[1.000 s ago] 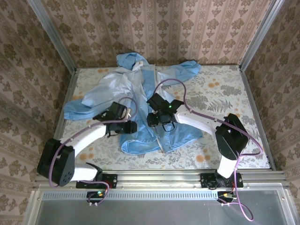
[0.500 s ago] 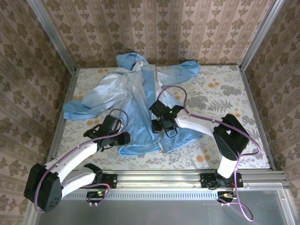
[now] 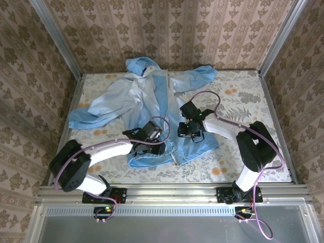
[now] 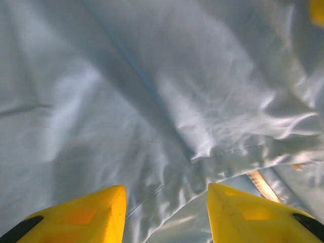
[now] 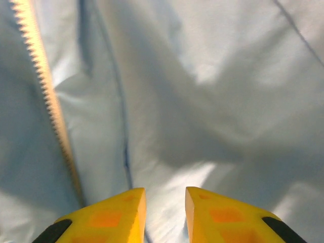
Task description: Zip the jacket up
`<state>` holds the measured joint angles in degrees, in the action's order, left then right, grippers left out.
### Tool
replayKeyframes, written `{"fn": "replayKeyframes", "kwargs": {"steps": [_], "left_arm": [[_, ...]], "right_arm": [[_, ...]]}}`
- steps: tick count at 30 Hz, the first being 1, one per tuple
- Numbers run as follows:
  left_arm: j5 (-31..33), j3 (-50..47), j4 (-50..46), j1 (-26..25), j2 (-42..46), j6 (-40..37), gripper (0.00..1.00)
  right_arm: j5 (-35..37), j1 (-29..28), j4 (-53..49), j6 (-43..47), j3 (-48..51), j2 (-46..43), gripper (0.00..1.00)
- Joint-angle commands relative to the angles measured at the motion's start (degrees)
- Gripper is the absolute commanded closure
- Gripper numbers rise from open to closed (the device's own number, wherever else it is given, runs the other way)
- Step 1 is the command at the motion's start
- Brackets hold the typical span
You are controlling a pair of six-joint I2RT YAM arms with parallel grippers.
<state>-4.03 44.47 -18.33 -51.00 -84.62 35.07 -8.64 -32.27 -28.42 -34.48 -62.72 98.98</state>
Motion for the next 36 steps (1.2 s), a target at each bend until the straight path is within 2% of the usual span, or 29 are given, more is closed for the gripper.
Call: {"fn": "replayKeyframes", "kwargs": {"steps": [1,6,13,18,22,27,32,36], "left_arm": [[1.4,-2.4,1.7,0.9,-0.5,3.8,0.53],[0.3,-11.9,1.3,6.7,4.2,5.8,0.52],[0.4,-22.3,-4.5,13.9,19.6,6.8,0.50],[0.1,-24.6,-6.7,17.3,27.3,7.5,0.51],[-1.2,-21.8,-9.1,17.9,29.2,6.0,0.51],[-0.2,-13.7,-15.8,16.0,30.6,4.2,0.49],[5.5,-7.4,-17.3,7.7,30.9,7.0,0.38],[8.0,-4.6,-14.1,0.9,24.9,12.4,0.36]], "right_arm": [[-2.2,0.6,-0.8,2.0,-1.1,4.4,0.76],[-4.3,3.6,1.8,1.8,2.0,7.6,0.77],[-3.5,7.0,3.7,1.3,7.7,6.5,0.77],[-2.3,7.0,3.0,1.1,7.9,4.3,0.78],[-0.1,5.7,1.7,0.8,6.9,0.1,0.78],[3.4,2.8,-2.1,1.1,4.0,-4.4,0.77],[4.3,-0.5,-3.3,0.1,3.0,-7.4,0.76],[4.2,-2.9,-2.6,-1.1,3.1,-7.8,0.75]]}}
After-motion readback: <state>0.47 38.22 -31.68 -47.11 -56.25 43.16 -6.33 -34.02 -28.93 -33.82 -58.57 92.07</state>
